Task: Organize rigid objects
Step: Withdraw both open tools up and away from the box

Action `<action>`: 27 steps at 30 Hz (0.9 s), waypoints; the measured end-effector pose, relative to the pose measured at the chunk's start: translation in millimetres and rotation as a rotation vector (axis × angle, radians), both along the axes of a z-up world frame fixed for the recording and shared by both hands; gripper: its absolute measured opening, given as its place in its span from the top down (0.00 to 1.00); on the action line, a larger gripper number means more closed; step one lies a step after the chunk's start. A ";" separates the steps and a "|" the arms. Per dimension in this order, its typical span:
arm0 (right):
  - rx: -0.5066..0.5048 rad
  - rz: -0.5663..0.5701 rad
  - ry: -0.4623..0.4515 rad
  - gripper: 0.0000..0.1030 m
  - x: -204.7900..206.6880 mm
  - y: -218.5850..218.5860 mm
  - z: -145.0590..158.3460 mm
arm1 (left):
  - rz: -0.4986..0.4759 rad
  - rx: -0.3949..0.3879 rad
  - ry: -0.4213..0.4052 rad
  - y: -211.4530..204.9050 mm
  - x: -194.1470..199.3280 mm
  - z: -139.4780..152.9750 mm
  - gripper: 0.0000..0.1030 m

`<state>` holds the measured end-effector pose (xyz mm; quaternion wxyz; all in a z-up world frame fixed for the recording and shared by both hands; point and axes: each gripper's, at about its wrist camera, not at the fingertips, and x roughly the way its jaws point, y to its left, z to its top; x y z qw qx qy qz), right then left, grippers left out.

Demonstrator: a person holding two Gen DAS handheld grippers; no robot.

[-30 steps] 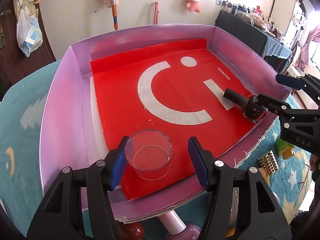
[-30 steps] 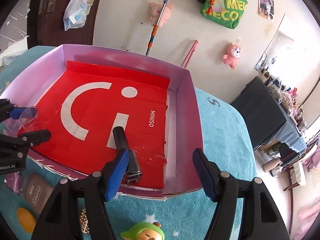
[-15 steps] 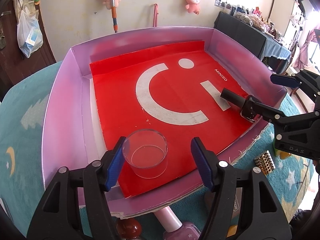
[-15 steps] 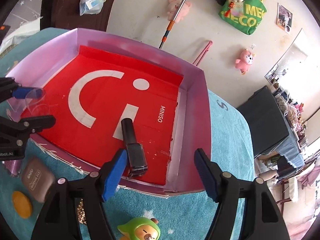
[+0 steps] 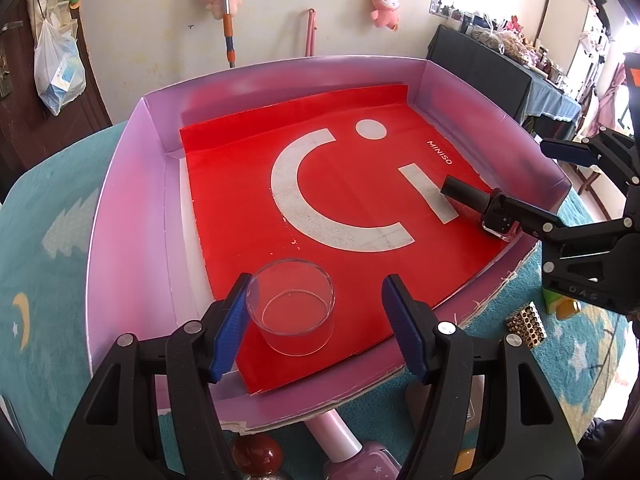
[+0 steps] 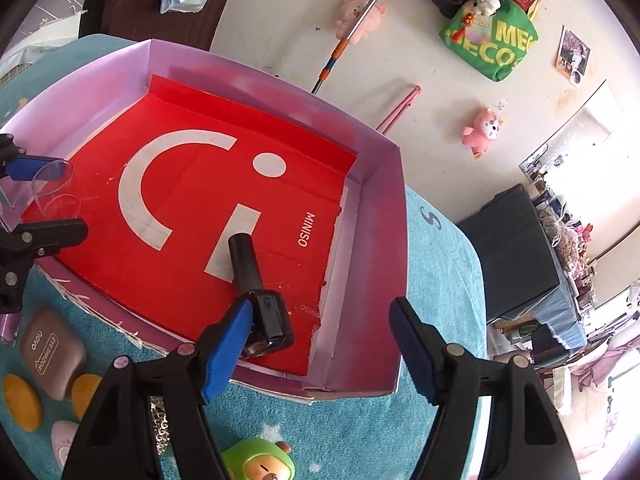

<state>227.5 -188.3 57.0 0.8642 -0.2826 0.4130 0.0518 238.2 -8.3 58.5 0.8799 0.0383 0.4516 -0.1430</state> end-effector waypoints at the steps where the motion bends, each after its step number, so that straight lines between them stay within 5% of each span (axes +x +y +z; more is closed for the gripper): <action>1: -0.018 0.001 -0.007 0.30 -0.8 1.8 -0.7 | 0.000 -0.001 0.000 0.2 0.1 0.1 0.38; 6: -0.129 0.007 -0.054 0.26 -2.4 10.7 -6.5 | 0.002 -0.002 0.000 1.2 -0.3 0.7 0.38; 12: -0.124 0.004 -0.061 0.26 0.0 6.5 -6.3 | 0.005 -0.005 -0.005 3.1 -2.8 2.2 0.38; 27: 0.280 0.017 -0.138 0.17 -52.4 -23.1 56.5 | 0.080 -0.061 -0.191 8.0 -53.2 55.8 0.15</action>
